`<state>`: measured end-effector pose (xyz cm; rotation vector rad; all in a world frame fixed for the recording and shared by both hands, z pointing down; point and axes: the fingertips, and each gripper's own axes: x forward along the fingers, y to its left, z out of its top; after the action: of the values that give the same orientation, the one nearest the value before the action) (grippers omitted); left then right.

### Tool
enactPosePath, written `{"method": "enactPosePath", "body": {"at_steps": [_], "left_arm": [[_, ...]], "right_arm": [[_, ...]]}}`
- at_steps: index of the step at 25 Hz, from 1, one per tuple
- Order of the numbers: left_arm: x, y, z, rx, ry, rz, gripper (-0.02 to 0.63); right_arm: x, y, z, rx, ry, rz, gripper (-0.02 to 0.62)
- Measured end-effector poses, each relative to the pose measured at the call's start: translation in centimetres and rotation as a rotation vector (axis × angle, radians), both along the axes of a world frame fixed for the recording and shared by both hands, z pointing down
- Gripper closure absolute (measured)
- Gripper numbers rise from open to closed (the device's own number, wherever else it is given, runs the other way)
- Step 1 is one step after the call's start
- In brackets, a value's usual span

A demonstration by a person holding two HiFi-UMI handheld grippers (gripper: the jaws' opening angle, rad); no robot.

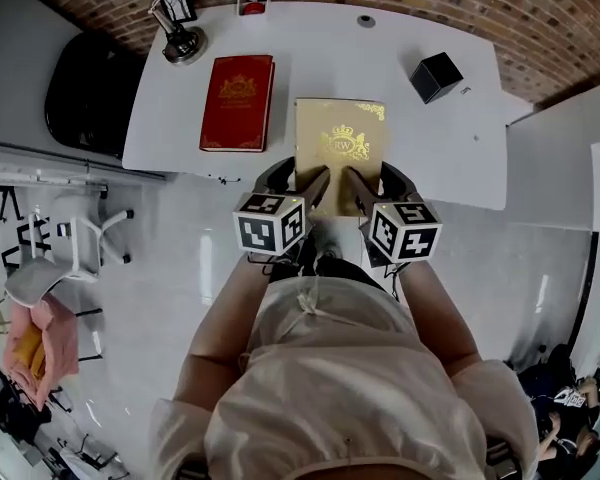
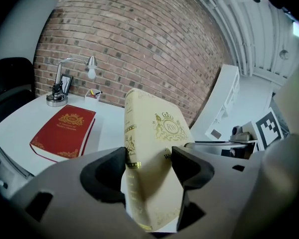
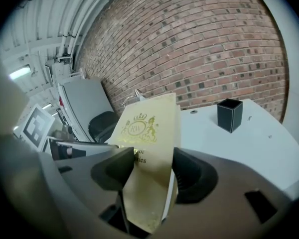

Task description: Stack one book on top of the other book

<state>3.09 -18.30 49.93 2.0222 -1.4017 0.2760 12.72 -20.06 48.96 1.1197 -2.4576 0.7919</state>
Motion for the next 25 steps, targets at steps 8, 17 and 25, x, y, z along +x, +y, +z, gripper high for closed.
{"method": "enactPosePath", "body": {"at_steps": [8, 17, 25], "left_arm": [[-4.1, 0.8, -1.0, 0.035, 0.018, -0.027, 0.327], [-12.4, -0.9, -0.9, 0.021, 0.032, 0.036, 0.327], [-21.5, -3.6, -0.3, -0.010, 0.040, 0.133, 0.327]], "right_arm": [[-4.1, 0.6, -1.3, 0.052, 0.020, -0.024, 0.342], [-12.3, -0.4, -1.1, 0.026, 0.028, 0.051, 0.342], [-21.4, -2.2, -0.5, -0.005, 0.026, 0.144, 0.342]]}}
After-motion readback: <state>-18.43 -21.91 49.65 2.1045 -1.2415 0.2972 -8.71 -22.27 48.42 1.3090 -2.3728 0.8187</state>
